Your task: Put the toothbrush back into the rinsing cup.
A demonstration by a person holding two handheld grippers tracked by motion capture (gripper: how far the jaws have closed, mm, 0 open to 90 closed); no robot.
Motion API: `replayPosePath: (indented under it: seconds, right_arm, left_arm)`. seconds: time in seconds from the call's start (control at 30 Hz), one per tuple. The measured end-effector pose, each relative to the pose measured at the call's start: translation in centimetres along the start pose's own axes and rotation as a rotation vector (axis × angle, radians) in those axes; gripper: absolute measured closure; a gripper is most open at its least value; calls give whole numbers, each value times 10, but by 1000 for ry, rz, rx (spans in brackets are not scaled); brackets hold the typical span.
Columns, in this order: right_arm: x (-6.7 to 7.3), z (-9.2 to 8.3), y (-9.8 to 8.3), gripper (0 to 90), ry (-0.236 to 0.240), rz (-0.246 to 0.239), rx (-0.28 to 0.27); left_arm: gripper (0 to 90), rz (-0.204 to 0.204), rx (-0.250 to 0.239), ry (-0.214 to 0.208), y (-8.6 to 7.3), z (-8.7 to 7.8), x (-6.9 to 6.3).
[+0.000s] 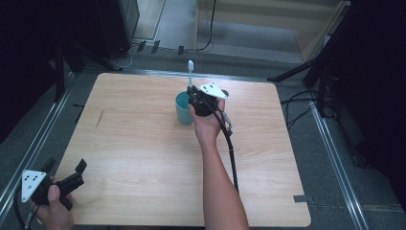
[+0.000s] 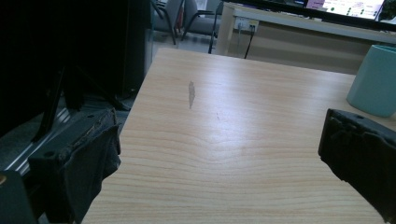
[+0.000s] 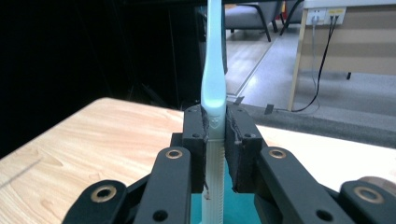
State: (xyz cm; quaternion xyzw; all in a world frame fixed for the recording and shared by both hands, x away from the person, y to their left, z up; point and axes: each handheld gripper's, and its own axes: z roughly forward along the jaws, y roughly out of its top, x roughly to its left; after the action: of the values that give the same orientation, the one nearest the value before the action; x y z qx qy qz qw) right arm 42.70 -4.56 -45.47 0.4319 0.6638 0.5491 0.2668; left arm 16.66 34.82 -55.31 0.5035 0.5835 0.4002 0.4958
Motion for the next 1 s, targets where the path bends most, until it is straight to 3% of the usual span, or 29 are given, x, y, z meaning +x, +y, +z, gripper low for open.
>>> replayPosePath:
  seconds: [0.13,0.3,0.5,0.77,1.0]
  right_arm:
    - [1,3,-7,797,-1,-15,33]
    - [-1,7,-20,796,-13,8,83]
    - [-1,10,-25,795,5,19,116]
    - [-1,10,-26,785,31,37,136]
    - [-1,6,-22,744,40,49,113]
  left_arm:
    - [0,1,0,0,0,0,0]
    - [0,1,0,0,0,0,0]
    - [0,1,1,0,0,0,0]
    - [0,-1,1,-1,0,0,1]
    - [0,-1,1,-1,0,0,1]
